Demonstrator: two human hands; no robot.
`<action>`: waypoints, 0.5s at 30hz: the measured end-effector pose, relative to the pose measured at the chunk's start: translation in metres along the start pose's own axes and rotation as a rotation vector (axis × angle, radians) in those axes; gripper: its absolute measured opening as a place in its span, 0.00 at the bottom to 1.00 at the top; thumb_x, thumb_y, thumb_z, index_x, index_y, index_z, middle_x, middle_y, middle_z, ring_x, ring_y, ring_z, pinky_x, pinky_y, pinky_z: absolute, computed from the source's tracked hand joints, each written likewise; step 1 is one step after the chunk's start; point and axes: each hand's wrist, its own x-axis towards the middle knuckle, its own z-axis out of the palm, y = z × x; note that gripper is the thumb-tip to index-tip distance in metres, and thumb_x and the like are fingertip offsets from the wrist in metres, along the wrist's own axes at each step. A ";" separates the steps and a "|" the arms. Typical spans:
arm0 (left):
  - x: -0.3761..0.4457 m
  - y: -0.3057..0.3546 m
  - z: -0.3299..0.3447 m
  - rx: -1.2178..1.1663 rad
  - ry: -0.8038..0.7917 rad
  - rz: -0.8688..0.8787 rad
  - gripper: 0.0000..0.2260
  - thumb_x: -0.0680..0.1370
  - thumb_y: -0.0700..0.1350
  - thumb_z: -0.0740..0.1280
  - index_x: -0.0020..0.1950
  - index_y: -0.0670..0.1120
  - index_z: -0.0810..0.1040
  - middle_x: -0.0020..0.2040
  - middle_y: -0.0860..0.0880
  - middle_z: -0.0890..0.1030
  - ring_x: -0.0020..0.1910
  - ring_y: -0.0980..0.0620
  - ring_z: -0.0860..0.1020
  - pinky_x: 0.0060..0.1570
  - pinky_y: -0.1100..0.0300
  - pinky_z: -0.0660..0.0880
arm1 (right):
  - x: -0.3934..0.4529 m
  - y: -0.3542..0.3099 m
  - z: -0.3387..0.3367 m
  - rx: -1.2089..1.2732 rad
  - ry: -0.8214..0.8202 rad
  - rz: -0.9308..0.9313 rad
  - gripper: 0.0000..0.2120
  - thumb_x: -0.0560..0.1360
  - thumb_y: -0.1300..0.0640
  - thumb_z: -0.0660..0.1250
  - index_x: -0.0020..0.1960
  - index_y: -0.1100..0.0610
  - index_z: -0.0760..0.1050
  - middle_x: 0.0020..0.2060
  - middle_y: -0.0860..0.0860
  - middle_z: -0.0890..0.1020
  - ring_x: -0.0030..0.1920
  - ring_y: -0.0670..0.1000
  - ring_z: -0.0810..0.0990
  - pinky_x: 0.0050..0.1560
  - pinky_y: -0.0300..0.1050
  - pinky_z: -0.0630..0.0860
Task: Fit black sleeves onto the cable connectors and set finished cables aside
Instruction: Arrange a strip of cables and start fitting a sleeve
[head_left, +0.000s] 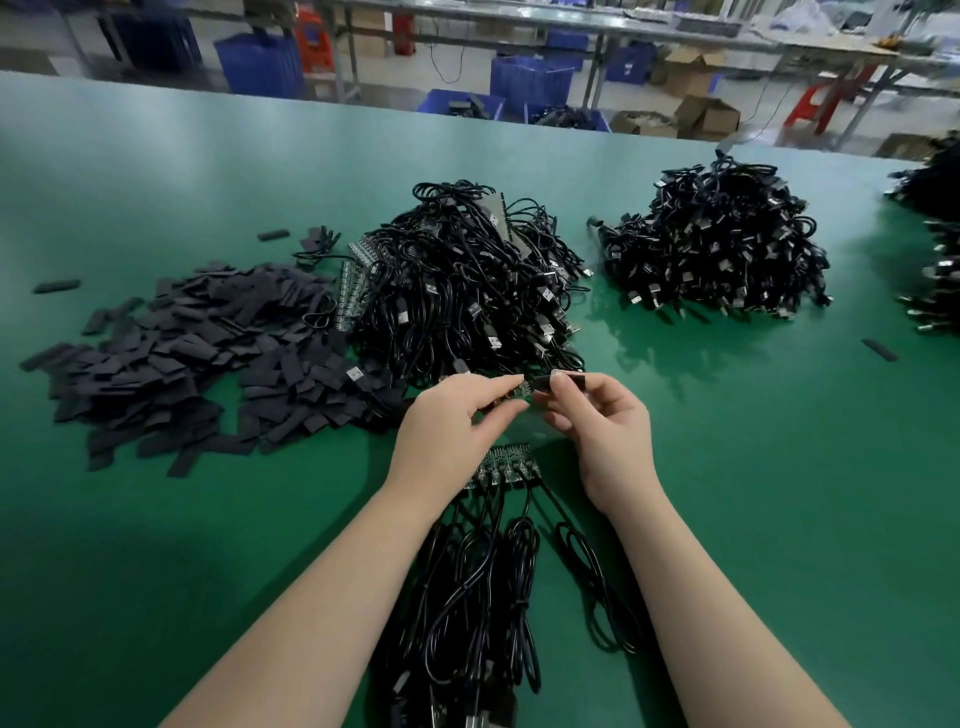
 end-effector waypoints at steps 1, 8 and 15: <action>0.001 0.000 0.000 0.012 -0.004 0.009 0.13 0.76 0.51 0.71 0.61 0.54 0.82 0.48 0.60 0.82 0.48 0.59 0.78 0.48 0.58 0.78 | 0.000 0.000 0.000 0.001 0.000 -0.001 0.03 0.69 0.50 0.76 0.41 0.48 0.85 0.39 0.53 0.86 0.44 0.51 0.85 0.46 0.41 0.80; 0.004 -0.003 0.000 0.002 -0.003 -0.022 0.12 0.77 0.51 0.69 0.60 0.55 0.82 0.50 0.60 0.82 0.50 0.61 0.78 0.50 0.61 0.77 | -0.001 0.000 0.000 -0.042 -0.060 -0.026 0.07 0.67 0.46 0.76 0.42 0.48 0.85 0.38 0.51 0.86 0.42 0.49 0.83 0.47 0.42 0.81; 0.003 -0.002 -0.002 0.026 -0.035 -0.056 0.11 0.78 0.52 0.68 0.60 0.56 0.82 0.48 0.58 0.82 0.48 0.59 0.79 0.47 0.54 0.79 | -0.004 -0.001 0.001 -0.113 -0.045 -0.072 0.08 0.74 0.60 0.74 0.44 0.46 0.85 0.38 0.50 0.86 0.41 0.48 0.85 0.44 0.40 0.80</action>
